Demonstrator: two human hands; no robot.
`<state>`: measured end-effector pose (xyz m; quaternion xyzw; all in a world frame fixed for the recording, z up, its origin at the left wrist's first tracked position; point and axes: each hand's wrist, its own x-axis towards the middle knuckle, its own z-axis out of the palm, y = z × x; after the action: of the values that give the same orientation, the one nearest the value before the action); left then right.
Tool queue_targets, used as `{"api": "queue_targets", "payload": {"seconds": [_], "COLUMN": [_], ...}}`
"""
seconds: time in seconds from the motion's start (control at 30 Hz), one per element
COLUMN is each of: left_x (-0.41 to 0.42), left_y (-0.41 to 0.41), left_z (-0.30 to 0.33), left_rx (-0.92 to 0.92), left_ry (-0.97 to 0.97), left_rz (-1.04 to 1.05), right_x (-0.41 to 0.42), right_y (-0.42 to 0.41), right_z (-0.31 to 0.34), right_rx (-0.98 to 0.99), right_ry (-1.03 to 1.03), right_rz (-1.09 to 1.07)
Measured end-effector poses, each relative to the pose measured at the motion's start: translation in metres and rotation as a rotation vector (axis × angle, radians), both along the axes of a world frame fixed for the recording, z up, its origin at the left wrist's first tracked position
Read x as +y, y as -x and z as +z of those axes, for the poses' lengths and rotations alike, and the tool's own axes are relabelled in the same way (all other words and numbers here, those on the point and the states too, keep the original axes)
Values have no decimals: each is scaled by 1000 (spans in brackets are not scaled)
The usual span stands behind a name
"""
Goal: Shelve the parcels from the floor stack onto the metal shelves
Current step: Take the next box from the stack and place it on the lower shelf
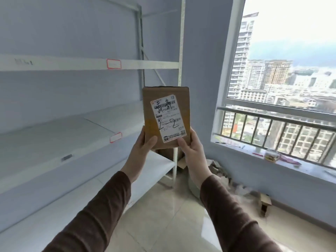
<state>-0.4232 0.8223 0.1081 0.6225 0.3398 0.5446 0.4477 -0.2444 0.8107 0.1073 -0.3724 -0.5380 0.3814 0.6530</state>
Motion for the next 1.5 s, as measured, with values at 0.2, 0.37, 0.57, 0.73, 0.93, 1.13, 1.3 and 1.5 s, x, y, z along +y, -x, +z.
{"api": "queue_targets", "payload": {"seconds": [0.2,0.37,0.57,0.73,0.93,1.13,1.3,1.5], "left_x": [6,-15,-37,-34,-14,13,39,55], "left_y": [96,190,291,370,436,477,496,510], "left_z": [-18,-34,-57,-78,-92,-98,-99,-100], "left_rx": [47,91,100,129,192,286,347,390], "left_ry": [34,68,128,190,250,266,264,291], "left_rz": [321,540,701,710,680,711,761,800], "right_x": [63,83,96,105,123,150,177,200], "right_y": [95,192,302,376,432,467,487,498], "right_z": [-19,-36,-67,-90,-108,-111,-115,-116], "right_rx": [-36,-69,-189,-260,-357,-488,-580,-666], "right_ry": [36,43,13,33,21,26,2,-48], "right_rz": [319,523,632,646,565,535,510,524]}}
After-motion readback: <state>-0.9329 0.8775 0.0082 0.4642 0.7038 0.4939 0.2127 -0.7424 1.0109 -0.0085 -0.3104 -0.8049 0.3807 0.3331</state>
